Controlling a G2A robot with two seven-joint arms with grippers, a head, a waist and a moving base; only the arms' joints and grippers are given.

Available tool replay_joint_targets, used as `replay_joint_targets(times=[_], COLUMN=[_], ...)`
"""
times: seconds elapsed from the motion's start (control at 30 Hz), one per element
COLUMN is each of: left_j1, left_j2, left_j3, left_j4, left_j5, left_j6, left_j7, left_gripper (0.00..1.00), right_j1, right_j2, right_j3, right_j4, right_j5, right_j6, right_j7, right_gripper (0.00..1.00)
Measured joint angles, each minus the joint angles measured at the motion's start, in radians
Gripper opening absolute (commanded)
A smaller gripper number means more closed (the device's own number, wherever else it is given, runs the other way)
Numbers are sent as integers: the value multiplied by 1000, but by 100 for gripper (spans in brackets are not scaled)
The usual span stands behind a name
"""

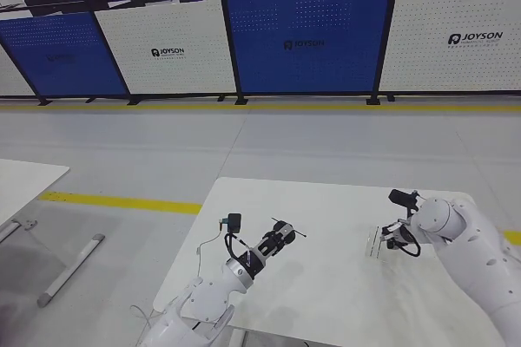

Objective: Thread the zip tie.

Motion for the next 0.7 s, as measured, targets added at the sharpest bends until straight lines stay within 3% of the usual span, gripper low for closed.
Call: replay_joint_targets(times=[0.7], left_j1=[0], left_j2=[0], left_j3=[0], left_j4=[0], left_j5=[0], left_j6=[0], left_j7=[0], left_gripper=[0], right_j1=[81], right_j2=[-95], right_j3=[-68], right_j4=[215], right_j5=[7], right_j6=[-41], right_j7=[3], right_gripper=[18])
